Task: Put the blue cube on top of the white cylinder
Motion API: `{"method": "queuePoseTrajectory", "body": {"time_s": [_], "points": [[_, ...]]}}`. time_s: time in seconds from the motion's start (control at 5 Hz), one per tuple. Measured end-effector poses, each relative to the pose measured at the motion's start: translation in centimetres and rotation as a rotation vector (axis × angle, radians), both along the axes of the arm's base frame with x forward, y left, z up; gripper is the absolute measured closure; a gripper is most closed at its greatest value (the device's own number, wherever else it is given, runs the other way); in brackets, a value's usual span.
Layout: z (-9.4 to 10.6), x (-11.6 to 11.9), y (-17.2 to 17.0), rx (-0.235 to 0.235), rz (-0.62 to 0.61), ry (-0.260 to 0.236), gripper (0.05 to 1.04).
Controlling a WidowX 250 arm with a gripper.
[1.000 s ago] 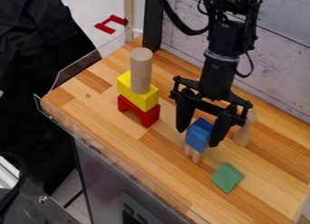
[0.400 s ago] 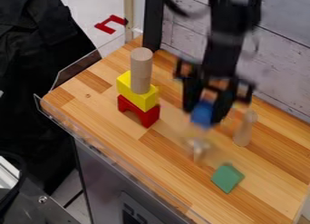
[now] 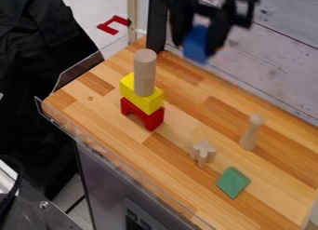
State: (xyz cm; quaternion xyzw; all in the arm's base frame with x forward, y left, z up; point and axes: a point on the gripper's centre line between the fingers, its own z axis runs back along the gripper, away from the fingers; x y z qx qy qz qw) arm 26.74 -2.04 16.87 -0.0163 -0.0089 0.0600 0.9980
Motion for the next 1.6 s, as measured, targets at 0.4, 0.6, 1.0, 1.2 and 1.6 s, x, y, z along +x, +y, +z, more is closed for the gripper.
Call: {"method": "queuePoseTrajectory", "body": {"time_s": [0.4,0.6,1.0,1.2,1.6], "points": [[1.1,-0.8,3.6,0.015,0.066,0.005,0.545],[1.0,-0.8,4.7,-0.005,0.083,0.01,0.545],[-0.1,-1.1,5.8,-0.03,0.105,0.085,0.545],[-0.2,-1.1,6.1,-0.037,0.113,0.096,0.545],[-1.2,-1.1,6.1,-0.075,0.115,0.14,0.545]]}}
